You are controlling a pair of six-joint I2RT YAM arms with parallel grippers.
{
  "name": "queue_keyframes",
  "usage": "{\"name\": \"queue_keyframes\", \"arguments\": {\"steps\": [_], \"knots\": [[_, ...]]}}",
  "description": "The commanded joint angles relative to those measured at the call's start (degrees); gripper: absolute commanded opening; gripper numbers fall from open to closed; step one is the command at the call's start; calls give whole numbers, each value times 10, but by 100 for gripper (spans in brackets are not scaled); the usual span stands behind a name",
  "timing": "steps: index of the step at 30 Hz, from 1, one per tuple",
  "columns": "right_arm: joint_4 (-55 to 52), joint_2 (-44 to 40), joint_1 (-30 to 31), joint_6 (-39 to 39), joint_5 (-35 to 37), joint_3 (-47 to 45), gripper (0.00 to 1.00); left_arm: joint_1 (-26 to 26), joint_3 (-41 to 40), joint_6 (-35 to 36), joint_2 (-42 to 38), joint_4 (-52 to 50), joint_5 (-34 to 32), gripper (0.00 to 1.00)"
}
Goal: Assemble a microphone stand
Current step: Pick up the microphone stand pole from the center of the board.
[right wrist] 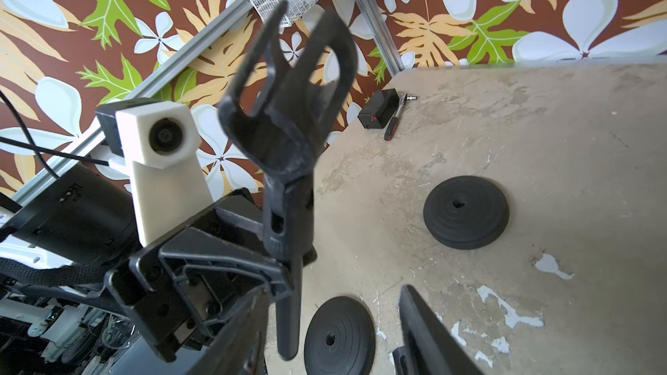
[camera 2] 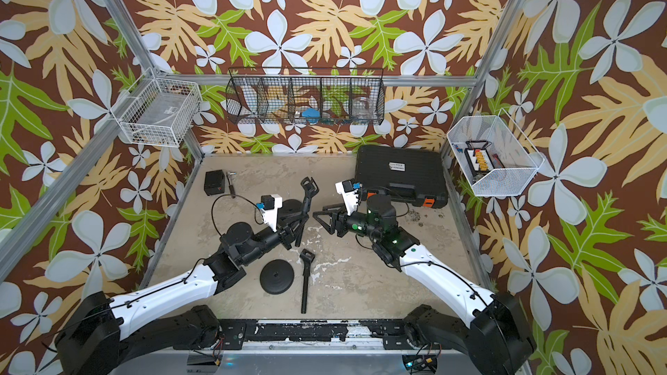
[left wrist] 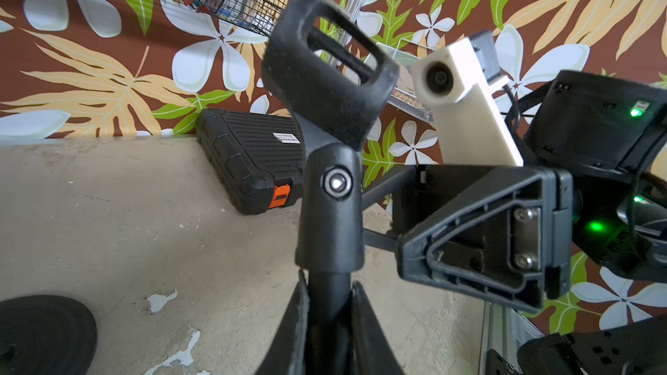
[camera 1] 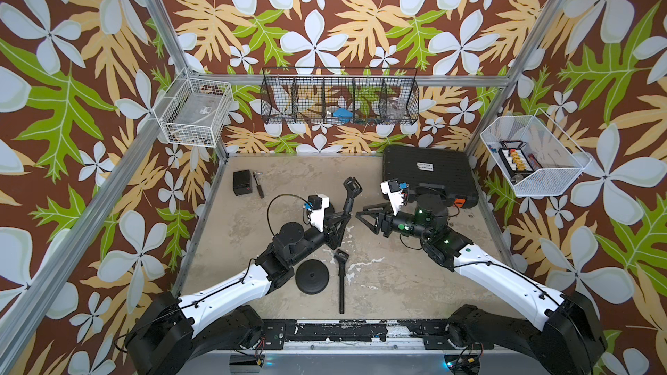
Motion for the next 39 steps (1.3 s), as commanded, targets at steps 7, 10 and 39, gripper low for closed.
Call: {"name": "queue_keyframes", "arguments": {"steps": [7,10,39], "knots": [[41,16,2,-20,-4,22,52,2,17,-7,23,50,43,0],[49,26,2,-16,-9,25,50,2,18,-9,27,53,47,0],[63,50,2,-47,43,43,9,14,45,-21,77,53,48,55]]}}
